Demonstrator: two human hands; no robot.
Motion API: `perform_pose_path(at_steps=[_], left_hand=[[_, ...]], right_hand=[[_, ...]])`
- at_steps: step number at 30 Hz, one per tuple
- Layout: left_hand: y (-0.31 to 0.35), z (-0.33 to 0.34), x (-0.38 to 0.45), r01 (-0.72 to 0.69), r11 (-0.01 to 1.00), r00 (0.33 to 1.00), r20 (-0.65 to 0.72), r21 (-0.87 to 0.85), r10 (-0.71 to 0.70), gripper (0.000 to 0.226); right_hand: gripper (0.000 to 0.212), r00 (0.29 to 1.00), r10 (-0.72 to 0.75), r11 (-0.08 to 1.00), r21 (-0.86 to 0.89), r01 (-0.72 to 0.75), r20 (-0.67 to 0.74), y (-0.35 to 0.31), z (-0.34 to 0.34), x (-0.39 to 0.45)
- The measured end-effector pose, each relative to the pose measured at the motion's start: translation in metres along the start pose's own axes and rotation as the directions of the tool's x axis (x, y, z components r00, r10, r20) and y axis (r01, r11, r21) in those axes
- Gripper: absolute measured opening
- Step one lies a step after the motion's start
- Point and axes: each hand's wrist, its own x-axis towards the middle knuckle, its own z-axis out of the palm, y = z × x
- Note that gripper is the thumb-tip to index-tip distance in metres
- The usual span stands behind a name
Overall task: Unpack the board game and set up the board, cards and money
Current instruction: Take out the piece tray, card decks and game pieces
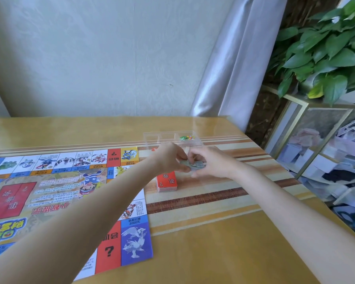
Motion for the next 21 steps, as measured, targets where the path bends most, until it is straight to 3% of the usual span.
perform_pose_path(at_steps=[4, 10, 14, 21], left_hand=[[-0.002, 0.01, 0.005, -0.012, 0.999, 1.0, -0.015, 0.05, 0.013, 0.033], [-0.007, 0.016, 0.005, -0.133, 0.951, 0.991, 0.061, 0.28, 0.12, 0.039], [-0.013, 0.006, 0.005, -0.136, 0.938, 0.991, 0.05, 0.318, 0.126, 0.045], [-0.015, 0.007, 0.004, -0.133, 0.942, 0.986, -0.057, 0.308, 0.158, 0.032]], right_hand=[[0.028, 0.996, 0.018, 0.992, -0.127, -0.007, 0.091, 0.0, -0.001, 0.003], [0.024, 0.991, 0.026, 0.966, -0.259, 0.009, 0.13, 0.008, 0.005, 0.008], [0.021, 0.991, 0.012, 0.967, -0.254, 0.021, 0.13, 0.01, 0.005, 0.006], [0.019, 0.982, 0.032, 0.962, -0.271, 0.02, 0.187, 0.01, 0.003, 0.012]])
